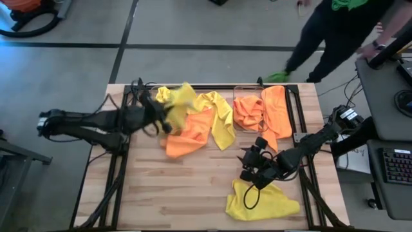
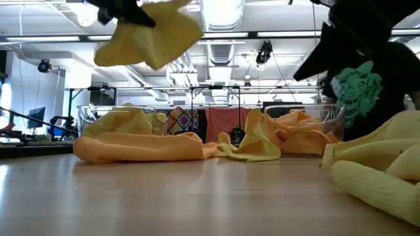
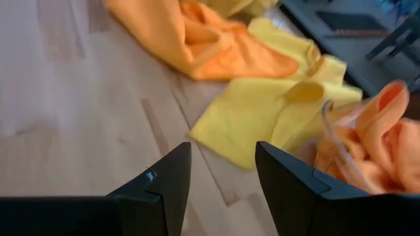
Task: Sort microfiber towel by color & place in baskets
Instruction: Put the yellow microfiber cloth into the left transparent bin
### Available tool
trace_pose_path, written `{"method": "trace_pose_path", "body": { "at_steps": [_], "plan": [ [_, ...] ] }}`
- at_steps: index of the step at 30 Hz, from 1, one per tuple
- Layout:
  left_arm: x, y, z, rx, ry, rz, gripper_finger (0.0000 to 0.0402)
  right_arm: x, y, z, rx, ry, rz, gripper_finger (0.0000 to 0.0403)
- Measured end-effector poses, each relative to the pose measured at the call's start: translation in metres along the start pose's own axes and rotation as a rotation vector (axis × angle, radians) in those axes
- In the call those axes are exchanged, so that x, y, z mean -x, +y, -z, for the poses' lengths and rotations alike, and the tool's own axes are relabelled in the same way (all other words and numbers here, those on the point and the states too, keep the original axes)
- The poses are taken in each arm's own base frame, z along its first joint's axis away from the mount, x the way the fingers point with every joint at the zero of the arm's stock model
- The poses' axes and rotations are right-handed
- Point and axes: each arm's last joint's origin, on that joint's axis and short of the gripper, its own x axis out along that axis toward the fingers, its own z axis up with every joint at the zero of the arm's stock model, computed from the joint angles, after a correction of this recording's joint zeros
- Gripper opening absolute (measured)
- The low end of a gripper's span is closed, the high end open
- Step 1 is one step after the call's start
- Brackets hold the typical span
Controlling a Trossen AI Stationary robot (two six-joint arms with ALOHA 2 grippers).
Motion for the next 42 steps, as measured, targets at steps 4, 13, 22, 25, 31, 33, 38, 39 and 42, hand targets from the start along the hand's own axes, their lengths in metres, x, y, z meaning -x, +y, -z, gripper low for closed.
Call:
{"method": "trace_pose_path", "body": {
  "at_steps": [4,13,22,25,31,33,38,39,42],
  "plan": [
    [-0.020,0.030,0.013,0.114,0.045,-0.078,0.0005,-0.006,-0.004,-0.007,0.027,-0.030,0.033,0.0166],
    [-0.051,0.077,0.061,0.368,0.109,-0.135,0.0006,-0.033,-0.029,-0.018,0.101,0.009,0.151,0.0166],
    [-0.055,0.076,0.098,0.520,0.029,-0.221,0.0006,-0.053,-0.053,-0.025,0.092,0.057,0.230,0.0159],
    [-0.053,0.074,0.118,0.556,0.027,-0.291,0.0006,-0.055,-0.055,-0.025,0.087,0.061,0.235,0.0153],
    [-0.050,0.072,0.132,0.546,0.017,-0.285,0.0006,-0.055,-0.054,-0.025,0.079,0.060,0.234,0.0143],
    [-0.050,0.070,0.132,0.493,0.029,-0.227,0.0006,-0.055,-0.054,-0.025,0.068,0.058,0.234,0.0140],
    [-0.051,0.069,0.127,0.383,0.033,-0.156,0.0006,-0.055,-0.054,-0.026,0.045,0.051,0.233,0.0137],
    [-0.051,0.069,0.127,0.364,0.037,-0.156,0.0006,-0.055,-0.054,-0.026,0.039,0.050,0.233,0.0138],
    [-0.050,0.070,0.123,0.340,0.092,-0.152,0.0006,-0.055,-0.054,-0.026,0.029,0.049,0.233,0.0139]
  ]
}}
